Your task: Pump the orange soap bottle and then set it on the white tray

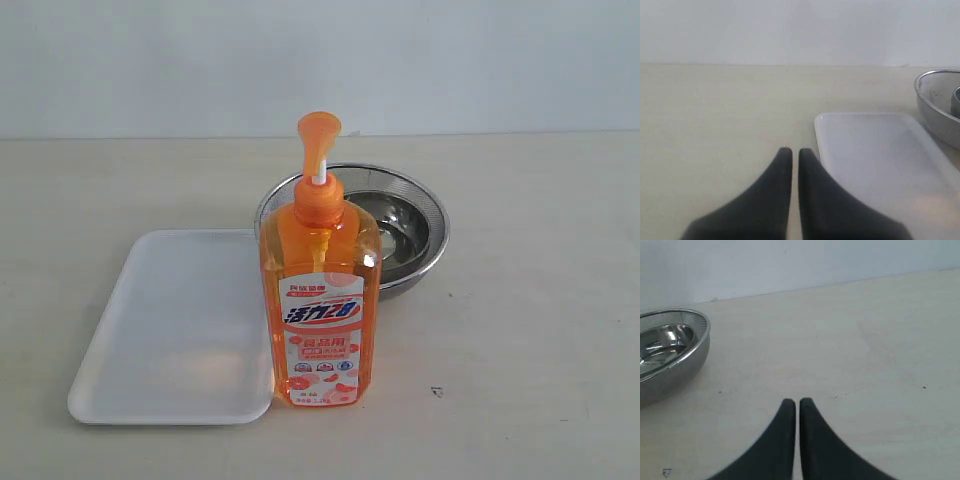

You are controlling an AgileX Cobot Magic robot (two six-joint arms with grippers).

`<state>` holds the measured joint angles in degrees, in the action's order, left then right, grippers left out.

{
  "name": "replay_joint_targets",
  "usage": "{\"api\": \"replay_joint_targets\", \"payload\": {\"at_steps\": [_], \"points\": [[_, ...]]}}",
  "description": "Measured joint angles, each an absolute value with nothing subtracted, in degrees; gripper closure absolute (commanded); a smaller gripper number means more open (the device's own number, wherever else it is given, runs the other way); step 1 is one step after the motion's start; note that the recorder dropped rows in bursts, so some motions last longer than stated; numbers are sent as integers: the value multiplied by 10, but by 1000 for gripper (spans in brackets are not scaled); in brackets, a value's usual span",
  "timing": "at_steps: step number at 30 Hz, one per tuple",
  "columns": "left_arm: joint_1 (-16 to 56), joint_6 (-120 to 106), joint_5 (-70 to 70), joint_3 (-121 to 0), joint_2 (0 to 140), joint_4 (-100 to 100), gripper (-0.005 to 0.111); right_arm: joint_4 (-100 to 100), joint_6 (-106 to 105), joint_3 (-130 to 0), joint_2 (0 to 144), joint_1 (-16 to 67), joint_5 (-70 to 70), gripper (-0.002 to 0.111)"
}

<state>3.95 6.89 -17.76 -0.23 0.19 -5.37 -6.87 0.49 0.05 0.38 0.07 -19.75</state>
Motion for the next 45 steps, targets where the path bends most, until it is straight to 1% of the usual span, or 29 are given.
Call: {"api": "replay_joint_targets", "payload": {"at_steps": [10,15,24,28,37,45], "points": [[39,69,-178,-2,2,-54,102,-60,-34,1,4,1,-198,108],[39,69,-178,-2,2,-54,102,-55,-88,1,4,1,-187,108],[39,69,-178,-2,2,-54,102,-53,-129,1,4,1,-84,108],[39,69,-178,-2,2,-54,102,-55,-97,1,4,1,-44,108],[39,69,-178,-2,2,-54,102,-59,54,1,4,1,43,108],[39,69,-178,-2,2,-54,102,-60,104,1,4,1,63,108]]}}
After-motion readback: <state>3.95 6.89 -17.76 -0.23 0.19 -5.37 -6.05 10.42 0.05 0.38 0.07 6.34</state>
